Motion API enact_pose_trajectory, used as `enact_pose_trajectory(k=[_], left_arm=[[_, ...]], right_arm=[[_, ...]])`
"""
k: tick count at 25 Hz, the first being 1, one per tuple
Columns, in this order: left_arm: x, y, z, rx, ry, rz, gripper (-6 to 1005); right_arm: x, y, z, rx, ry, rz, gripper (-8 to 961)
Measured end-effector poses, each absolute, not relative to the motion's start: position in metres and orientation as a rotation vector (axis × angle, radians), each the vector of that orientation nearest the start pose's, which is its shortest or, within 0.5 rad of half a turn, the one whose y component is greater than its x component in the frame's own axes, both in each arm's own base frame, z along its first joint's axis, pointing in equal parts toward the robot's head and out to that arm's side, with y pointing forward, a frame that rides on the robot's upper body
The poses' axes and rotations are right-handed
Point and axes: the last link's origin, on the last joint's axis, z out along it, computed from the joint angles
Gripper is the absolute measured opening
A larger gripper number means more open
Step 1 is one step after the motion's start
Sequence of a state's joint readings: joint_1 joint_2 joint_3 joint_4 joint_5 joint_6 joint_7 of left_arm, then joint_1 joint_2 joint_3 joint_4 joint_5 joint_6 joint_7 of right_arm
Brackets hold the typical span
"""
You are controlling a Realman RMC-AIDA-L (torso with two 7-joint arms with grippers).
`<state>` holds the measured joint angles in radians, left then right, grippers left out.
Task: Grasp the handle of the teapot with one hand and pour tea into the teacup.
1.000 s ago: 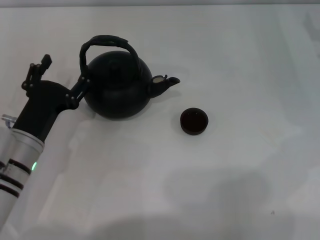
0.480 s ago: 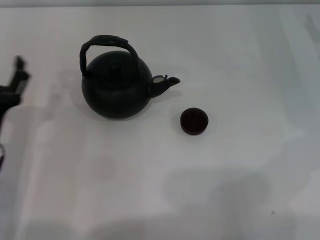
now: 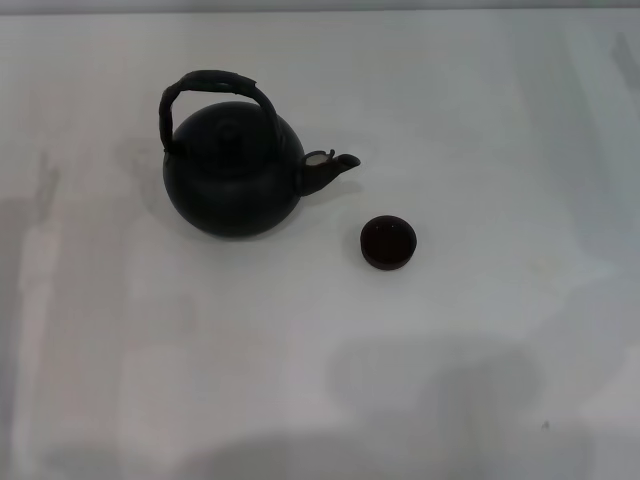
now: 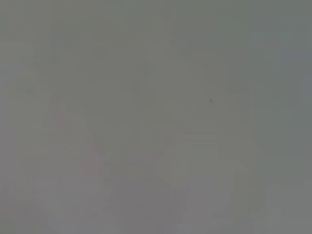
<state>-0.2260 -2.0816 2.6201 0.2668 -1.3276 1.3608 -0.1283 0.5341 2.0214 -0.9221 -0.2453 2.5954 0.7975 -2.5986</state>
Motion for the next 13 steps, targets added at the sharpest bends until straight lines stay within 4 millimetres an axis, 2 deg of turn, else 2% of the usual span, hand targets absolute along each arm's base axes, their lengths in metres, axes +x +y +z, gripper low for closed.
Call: enact_pose_trajectory(k=[6, 13], left_arm=[[-0.364, 0.265, -0.003, -1.294, -0.693, -0.743, 893], [-0.371, 0.275, 0.012, -1.215, -0.707, -0.756, 893]], right_arm=[[0.355, 0.394, 0.054, -1.514, 0.761, 0.624, 860], [0.356, 0.394, 0.055, -1.512, 0.762, 0.624, 860]])
